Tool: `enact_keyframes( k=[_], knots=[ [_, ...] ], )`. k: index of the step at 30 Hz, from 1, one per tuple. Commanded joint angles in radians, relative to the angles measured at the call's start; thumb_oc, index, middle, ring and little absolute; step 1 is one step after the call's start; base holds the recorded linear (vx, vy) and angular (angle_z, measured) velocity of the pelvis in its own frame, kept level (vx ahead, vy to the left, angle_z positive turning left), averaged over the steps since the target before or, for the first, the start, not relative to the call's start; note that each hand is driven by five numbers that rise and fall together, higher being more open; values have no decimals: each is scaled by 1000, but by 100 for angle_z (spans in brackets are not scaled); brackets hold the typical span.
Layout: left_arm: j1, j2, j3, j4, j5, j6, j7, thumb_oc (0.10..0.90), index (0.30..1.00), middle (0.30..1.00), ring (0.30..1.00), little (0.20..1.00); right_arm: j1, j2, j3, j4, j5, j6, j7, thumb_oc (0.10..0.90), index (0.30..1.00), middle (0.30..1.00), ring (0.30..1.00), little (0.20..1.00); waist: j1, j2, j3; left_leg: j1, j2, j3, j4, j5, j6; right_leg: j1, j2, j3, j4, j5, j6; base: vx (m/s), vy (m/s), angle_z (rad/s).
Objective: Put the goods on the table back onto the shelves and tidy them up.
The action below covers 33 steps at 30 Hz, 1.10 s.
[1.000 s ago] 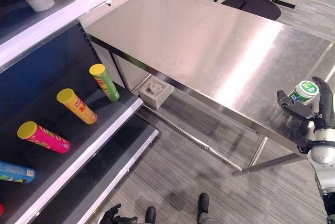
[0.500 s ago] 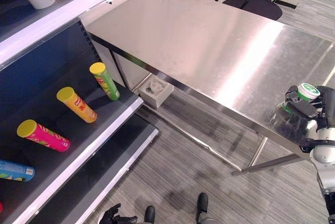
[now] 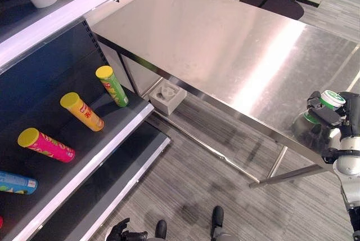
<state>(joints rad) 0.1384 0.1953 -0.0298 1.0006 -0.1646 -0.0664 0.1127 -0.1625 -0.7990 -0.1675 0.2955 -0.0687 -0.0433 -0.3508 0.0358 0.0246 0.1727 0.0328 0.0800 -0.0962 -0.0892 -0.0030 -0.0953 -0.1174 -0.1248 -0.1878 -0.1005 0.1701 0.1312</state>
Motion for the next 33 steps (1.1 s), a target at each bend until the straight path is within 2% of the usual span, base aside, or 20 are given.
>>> enact_keyframes(
  k=[1,8,13,15,17,18,19,21,24,25,27,28,29,30,33],
  knots=[
    [-38,105,-8,16,4,-33,10,800,900,900,900,900,-69,-134,-85,-157,-41,-94,-41,400,300,300,300,300,10,-63,-78,-8,-24,75,2,-30,-5,114,25,-15,13,-159,51,11,-49,4],
    [-45,112,3,10,-3,-33,2,800,900,900,900,900,-101,-172,-100,-287,-40,-132,-22,400,300,300,300,300,21,-75,-107,18,-6,63,2,-29,-21,154,34,-41,22,-180,38,-10,-63,16],
    [-39,112,7,26,-9,-34,-5,800,900,900,900,900,-158,-215,-85,-355,-10,-165,2,400,300,300,300,300,39,-85,-120,20,17,31,2,-12,-45,177,52,-81,31,-205,20,-43,-106,29],
    [-28,112,1,28,-20,-37,-8,800,900,900,900,900,-236,-258,-42,-378,9,-187,10,400,300,300,300,300,62,-93,-119,7,33,-1,2,8,-60,181,64,-100,41,-219,8,-81,-148,19],
    [-26,108,2,28,-21,-37,-9,800,900,900,900,900,-260,-262,-22,-379,13,-191,11,400,300,300,300,300,60,-92,-118,4,37,-13,3,12,-62,183,68,-107,42,-223,4,-63,-120,33],
    [-19,108,-2,30,-30,-40,-10,800,900,900,900,900,-320,-281,21,-383,26,-200,18,400,300,300,300,300,78,-96,-113,-5,45,-40,4,26,-70,186,78,-125,42,-228,-2,-46,-88,48],
    [-19,108,-1,30,-30,-40,-10,800,900,900,900,900,-323,-282,24,-382,26,-200,18,400,300,300,300,300,76,-96,-113,-5,45,-41,4,26,-71,186,78,-126,42,-228,-2,-79,-128,40],
    [-10,111,-9,27,-47,-45,-11,800,900,900,900,900,-430,-310,100,-381,58,-213,34,400,300,300,300,300,112,-99,-102,-32,53,-86,2,51,-88,192,90,-162,43,-243,-11,-101,-98,37],
    [-16,111,-16,27,-51,-50,-12,800,900,900,900,900,-490,-330,141,-370,77,-220,36,400,300,300,300,300,115,-98,-89,-70,50,-103,8,72,-93,187,79,-200,52,-246,-13,-112,-14,51],
    [-26,111,-23,22,-50,-52,-9,800,900,900,900,900,-527,-356,161,-373,96,-221,43,400,300,300,300,300,104,-103,-74,-100,74,15,48,68,-83,189,53,-254,69,-255,-12,-157,76,90],
    [-29,115,-18,6,-56,-50,-10,800,900,900,900,900,-563,-361,186,-382,111,-216,41,400,300,300,300,300,104,-113,-64,-122,97,142,135,44,-59,184,24,-288,83,-245,-13,-105,58,127],
    [-29,116,-13,8,-56,-49,-10,800,900,900,900,900,-576,-349,202,-388,122,-217,49,400,300,300,300,300,101,-112,-71,-102,115,177,155,-1,-65,189,19,-292,88,-257,-8,-21,55,113],
    [-28,114,-9,16,-55,-49,-11,800,900,900,900,900,-589,-336,215,-388,135,-216,57,400,300,300,300,300,101,-107,-79,-82,121,200,157,-19,-65,191,14,-307,88,-257,-5,58,107,90],
    [-24,112,-6,15,-55,-46,-9,800,900,900,900,900,-603,-337,216,-389,143,-215,58,400,300,300,300,300,96,-98,-83,-80,118,206,170,-14,-64,197,8,-318,87,-254,-3,42,170,43],
    [-16,105,-4,30,-48,-42,-14,800,900,900,900,900,-636,-308,247,-382,173,-215,79,400,300,300,300,300,102,-82,-109,-56,103,226,106,-4,-67,203,-2,-330,76,-238,8,71,146,60]
  ],
)
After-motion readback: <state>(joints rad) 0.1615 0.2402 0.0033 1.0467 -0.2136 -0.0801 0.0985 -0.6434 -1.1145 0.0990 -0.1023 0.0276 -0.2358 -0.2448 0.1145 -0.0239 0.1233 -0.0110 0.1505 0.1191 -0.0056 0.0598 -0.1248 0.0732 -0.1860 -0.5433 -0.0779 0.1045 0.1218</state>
